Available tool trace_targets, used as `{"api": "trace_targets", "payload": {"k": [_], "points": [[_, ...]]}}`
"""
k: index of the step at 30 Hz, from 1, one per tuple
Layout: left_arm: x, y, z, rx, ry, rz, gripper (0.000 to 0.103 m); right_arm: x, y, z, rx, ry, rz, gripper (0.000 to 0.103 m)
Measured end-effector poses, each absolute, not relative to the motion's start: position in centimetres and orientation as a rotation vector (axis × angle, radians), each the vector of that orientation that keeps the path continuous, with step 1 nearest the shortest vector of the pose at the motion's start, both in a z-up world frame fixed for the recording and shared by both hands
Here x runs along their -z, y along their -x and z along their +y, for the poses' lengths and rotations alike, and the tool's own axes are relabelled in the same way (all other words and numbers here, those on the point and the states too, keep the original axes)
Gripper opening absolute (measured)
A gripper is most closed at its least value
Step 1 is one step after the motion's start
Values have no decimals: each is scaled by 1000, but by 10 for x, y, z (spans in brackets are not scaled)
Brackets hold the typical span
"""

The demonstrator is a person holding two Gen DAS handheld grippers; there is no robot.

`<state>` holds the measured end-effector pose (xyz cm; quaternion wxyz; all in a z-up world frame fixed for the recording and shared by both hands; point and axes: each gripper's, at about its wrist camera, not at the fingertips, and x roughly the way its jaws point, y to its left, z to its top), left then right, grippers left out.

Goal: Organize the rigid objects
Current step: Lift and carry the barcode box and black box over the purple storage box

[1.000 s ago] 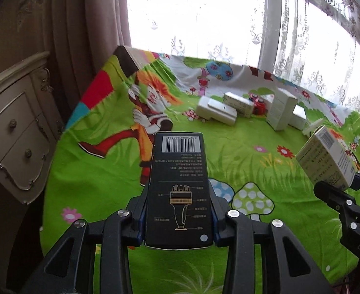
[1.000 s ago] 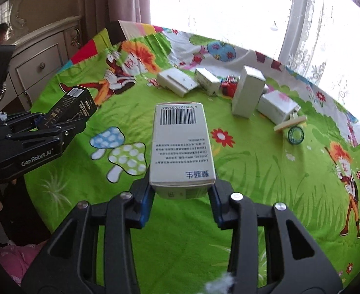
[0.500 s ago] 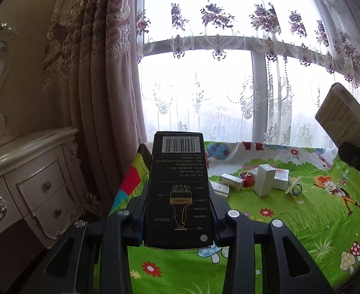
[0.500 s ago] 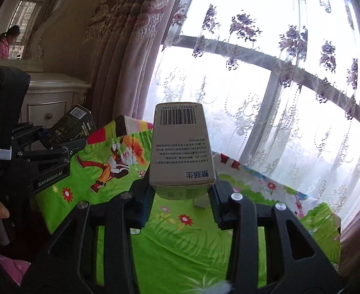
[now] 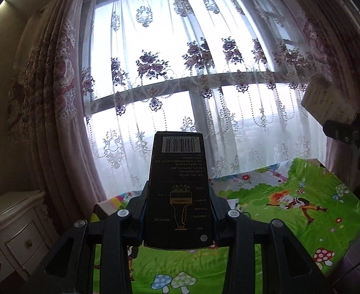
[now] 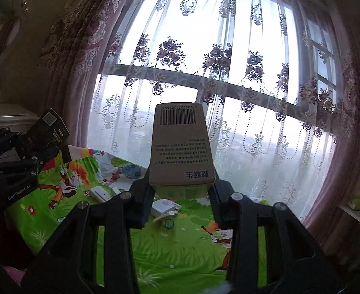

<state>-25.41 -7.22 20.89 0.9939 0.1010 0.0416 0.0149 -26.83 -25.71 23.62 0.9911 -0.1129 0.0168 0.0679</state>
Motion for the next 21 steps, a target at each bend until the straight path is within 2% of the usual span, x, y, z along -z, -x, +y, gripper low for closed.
{"api": "trace_targets", "payload": {"k": [14,21], "points": [[-226,269,-199,293,-330,13,40,-244,316,-368,159,171,5,44],[-227,273,-257,470,-341,43,40,-241,338,-416,298,140,35,44]]}}
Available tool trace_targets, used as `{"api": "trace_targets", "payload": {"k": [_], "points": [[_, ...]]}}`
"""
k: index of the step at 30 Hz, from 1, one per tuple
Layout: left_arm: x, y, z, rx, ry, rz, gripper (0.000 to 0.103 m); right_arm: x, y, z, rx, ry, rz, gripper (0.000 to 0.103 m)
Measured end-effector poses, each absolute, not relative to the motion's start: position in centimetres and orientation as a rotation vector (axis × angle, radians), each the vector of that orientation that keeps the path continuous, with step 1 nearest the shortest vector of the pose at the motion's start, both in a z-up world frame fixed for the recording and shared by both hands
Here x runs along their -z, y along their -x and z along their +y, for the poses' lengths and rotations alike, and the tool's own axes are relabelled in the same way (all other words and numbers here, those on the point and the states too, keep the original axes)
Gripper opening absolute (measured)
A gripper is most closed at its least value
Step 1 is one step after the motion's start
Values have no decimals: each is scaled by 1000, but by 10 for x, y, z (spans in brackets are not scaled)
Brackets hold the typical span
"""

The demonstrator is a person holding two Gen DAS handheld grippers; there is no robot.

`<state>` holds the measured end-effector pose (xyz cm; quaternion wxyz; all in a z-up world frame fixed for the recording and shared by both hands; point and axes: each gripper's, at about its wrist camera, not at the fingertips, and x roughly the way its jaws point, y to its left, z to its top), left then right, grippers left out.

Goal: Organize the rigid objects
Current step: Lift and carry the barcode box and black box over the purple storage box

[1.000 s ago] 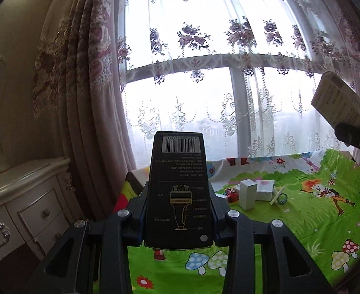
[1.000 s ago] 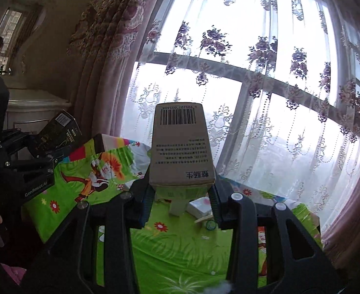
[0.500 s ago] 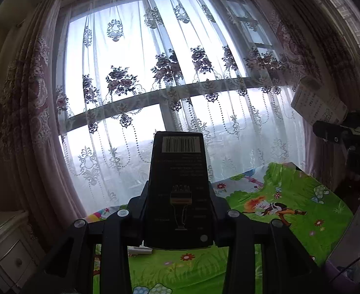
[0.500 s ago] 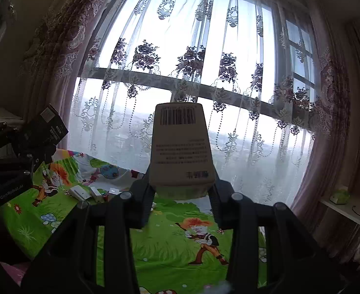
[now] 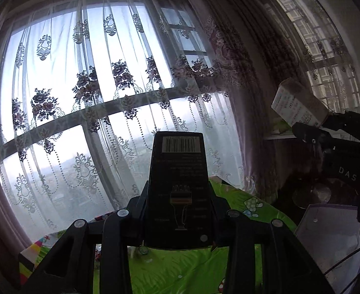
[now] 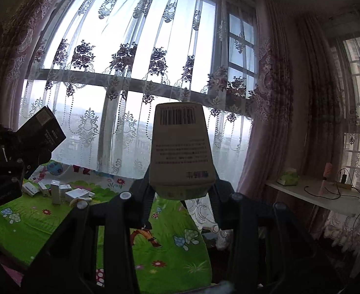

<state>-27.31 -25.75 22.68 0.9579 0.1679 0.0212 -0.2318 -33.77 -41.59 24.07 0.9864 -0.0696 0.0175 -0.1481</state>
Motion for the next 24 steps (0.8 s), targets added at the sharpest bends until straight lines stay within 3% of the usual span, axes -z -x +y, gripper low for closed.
{"api": "trace_targets", "payload": {"k": [16,24], "points": [[-195,305,-355,786,-485,119,40,-211,385,-486,510,129,217,44],[-146,304,-405,980,-569,403,40,-172,387,-509,525,125,510,44]]}}
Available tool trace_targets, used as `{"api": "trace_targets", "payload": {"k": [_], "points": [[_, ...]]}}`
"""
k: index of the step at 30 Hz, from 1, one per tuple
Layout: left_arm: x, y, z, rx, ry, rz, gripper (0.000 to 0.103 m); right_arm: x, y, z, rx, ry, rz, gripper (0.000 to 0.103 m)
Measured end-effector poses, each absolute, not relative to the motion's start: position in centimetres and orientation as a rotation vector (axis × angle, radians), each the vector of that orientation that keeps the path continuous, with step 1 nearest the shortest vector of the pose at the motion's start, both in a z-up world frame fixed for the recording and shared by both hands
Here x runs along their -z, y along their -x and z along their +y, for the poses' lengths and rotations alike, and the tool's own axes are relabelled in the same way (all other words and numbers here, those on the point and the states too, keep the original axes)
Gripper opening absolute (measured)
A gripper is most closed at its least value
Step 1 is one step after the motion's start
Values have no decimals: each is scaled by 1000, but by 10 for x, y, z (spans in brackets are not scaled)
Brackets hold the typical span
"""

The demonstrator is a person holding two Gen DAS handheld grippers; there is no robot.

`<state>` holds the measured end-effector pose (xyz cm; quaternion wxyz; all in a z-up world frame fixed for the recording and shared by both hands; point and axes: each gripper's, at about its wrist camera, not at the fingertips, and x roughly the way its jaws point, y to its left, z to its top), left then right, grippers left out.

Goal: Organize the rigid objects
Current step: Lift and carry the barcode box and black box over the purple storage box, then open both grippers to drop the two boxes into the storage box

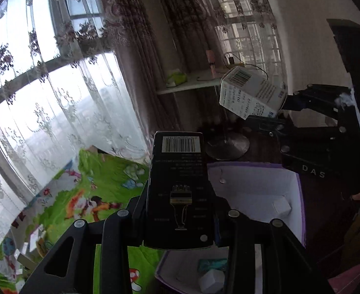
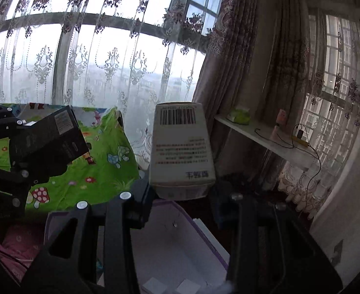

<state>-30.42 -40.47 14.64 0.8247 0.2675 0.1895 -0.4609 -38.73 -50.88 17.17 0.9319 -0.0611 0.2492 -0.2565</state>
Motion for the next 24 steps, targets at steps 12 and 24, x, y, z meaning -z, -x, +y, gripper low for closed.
{"api": "trace_targets", "payload": {"k": [12,24], "points": [[-54,251,-427,1072,-536,1068,45,-108,375,-555,478,-97,888,47],[-55,212,-374,1026,-370,1051,69,-114,328,-509,349,-29,901,71]]}}
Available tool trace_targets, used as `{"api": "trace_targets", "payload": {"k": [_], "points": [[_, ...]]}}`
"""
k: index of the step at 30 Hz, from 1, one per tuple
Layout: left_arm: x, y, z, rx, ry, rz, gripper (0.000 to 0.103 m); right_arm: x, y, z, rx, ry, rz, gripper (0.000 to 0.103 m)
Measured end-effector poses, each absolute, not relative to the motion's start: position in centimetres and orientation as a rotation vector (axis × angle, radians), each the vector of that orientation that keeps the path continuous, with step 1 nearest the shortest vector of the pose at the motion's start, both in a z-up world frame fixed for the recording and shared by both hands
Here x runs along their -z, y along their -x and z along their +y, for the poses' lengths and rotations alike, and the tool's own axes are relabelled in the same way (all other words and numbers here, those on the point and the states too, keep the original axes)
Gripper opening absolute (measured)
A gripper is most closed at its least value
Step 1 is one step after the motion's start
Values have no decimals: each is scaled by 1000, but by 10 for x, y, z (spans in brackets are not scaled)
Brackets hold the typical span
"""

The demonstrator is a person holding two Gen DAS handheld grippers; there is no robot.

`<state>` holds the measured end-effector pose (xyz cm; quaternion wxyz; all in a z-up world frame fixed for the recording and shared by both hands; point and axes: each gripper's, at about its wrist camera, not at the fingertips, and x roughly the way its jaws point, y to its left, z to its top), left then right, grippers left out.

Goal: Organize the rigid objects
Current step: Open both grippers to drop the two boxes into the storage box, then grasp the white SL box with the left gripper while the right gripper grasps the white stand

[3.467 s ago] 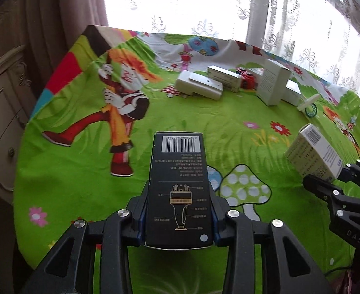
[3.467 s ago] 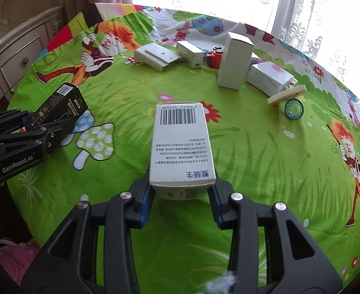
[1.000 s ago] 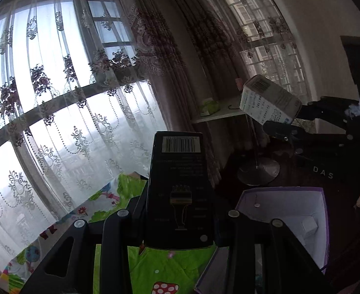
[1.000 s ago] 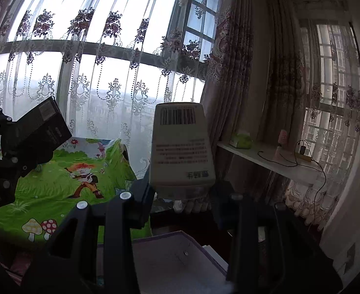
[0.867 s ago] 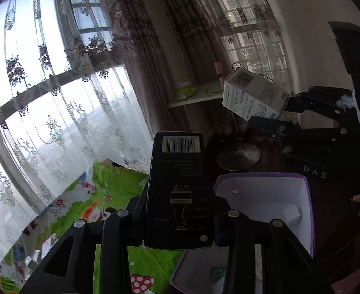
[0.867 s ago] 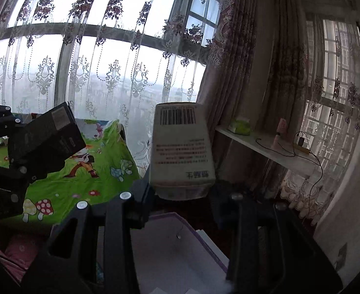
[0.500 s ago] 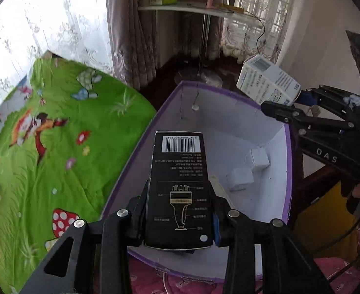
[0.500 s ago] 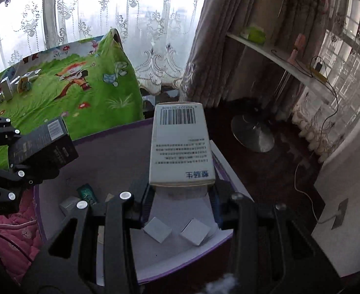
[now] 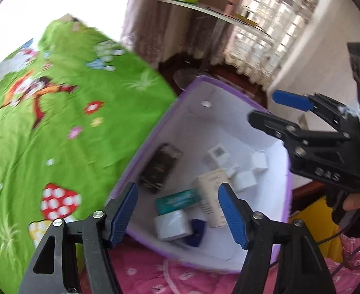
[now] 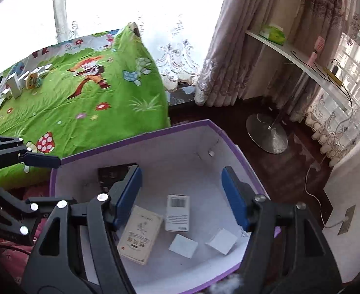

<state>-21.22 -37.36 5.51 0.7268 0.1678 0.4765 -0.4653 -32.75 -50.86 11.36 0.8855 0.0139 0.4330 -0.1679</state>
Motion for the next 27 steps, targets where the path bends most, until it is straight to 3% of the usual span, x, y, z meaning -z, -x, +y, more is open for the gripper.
{"api": "trace_targets", "payload": {"k": [6,16,26,27], "points": [[-44,155,-285,770,-197,1071,69,-99,270,-441,111,68,927,73],[-18,102,-108,312,47,1026,71,-55,144,-347,-208,-77,1030,74],[-14,79,-37,126,72,911,77,-50,6,-276,-371,-160,958,82],[-14,78,-35,122,66,891,82,-51,-10,-268,-383,-175,950,83]]}}
